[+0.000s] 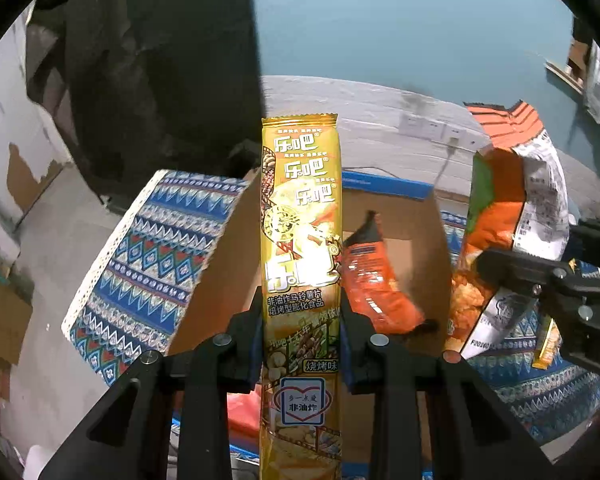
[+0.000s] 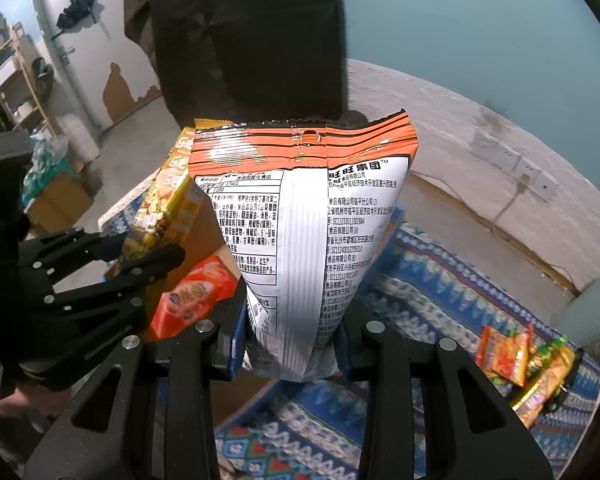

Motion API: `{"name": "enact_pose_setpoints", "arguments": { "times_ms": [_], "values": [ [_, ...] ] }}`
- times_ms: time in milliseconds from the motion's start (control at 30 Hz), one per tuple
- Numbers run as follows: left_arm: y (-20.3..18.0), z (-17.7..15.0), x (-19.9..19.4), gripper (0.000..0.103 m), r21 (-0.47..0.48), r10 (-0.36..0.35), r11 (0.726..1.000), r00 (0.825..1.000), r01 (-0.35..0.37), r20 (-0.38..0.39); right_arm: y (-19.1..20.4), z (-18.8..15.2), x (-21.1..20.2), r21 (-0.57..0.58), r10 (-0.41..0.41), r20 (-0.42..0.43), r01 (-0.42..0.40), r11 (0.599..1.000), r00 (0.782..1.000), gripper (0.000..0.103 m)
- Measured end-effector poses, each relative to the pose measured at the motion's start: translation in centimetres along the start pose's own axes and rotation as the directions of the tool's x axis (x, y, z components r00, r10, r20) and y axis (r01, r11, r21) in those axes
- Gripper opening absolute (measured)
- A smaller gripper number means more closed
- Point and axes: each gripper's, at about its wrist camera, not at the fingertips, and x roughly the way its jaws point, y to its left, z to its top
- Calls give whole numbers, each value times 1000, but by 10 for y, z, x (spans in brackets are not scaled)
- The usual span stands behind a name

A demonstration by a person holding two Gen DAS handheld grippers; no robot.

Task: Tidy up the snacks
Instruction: 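Carry both packs over the cardboard box and open both tools to drop them, then move both tools away from the box toward the remaining snacks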

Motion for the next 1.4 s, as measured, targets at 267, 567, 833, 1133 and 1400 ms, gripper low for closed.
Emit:
{"name": "enact_pose_setpoints", "arguments": {
  "times_ms": [267,567,833,1133,1400],
  "values": [
    [10,2,13,31,-36,6,999,1000,-7,-22,10,3,31,12,30,-59,-29,999,998,34],
    [5,2,5,47,-8,43,999,999,-43,-3,6,-1,24,36,31,-34,-29,999,999,61],
    [-11,0,-11,65,19,0,1000,1000,0,11,-12,-12,7,45,-11,-25,12,999,1000,67],
    [-51,-7,-22,71,111,-56,992,998,56,-1,-49,-35,-18,69,-66,-33,68,995,997,67],
    [-89,-11,-23,72,172,-101,980,994,105,-33,-86,-65,-41,120,-112,-46,117,986,993,67]
  ]
}}
